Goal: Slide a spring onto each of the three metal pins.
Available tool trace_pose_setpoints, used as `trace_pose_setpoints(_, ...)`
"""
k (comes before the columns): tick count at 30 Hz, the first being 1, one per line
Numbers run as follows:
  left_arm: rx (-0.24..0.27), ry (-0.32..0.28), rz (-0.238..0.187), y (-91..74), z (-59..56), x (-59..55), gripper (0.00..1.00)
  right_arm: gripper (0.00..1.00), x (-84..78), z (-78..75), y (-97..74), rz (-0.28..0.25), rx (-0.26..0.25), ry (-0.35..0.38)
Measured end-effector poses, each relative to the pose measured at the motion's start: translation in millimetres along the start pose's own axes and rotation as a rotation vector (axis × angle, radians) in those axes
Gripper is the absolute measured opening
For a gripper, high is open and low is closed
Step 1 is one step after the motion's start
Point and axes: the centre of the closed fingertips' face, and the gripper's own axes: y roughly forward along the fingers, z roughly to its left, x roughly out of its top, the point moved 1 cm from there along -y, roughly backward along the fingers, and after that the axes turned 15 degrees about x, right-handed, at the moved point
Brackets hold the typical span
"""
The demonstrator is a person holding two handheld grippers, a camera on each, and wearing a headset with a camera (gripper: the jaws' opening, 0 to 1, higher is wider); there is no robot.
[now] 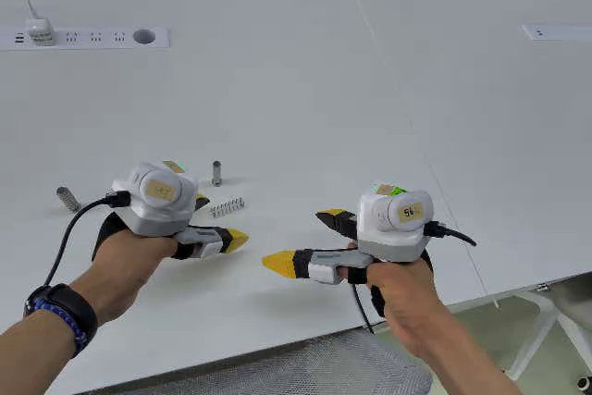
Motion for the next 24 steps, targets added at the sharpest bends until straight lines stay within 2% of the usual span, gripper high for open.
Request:
trace_pose_setpoints(9, -0.001, -0.017, 0.019, 12.7, -0.5, -3.7, 0.46, 0.81, -1.0, 3.0, 4.9, 0.003, 0.008, 0.005)
trace_pose_setpoints(16, -0.004, -0.015, 0.03, 14.6, -2.3, -9.3, 0.4, 0.81, -2.5, 3.7, 5.0, 0.005, 0.009, 0.01)
trace_pose_setpoints(21, 0.032, 0.012, 0.059, 15.9, 2.9, -17.8, 0.32, 0.81, -2.4, 2.2, 3.3, 0.001, 0.005, 0.016)
trace_pose_setpoints(24, 0.061, 0.028, 0.044, 18.3, 7.4, -15.3, 0.24, 0.81, -1.9, 2.2, 3.2, 0.0, 0.004, 0.015)
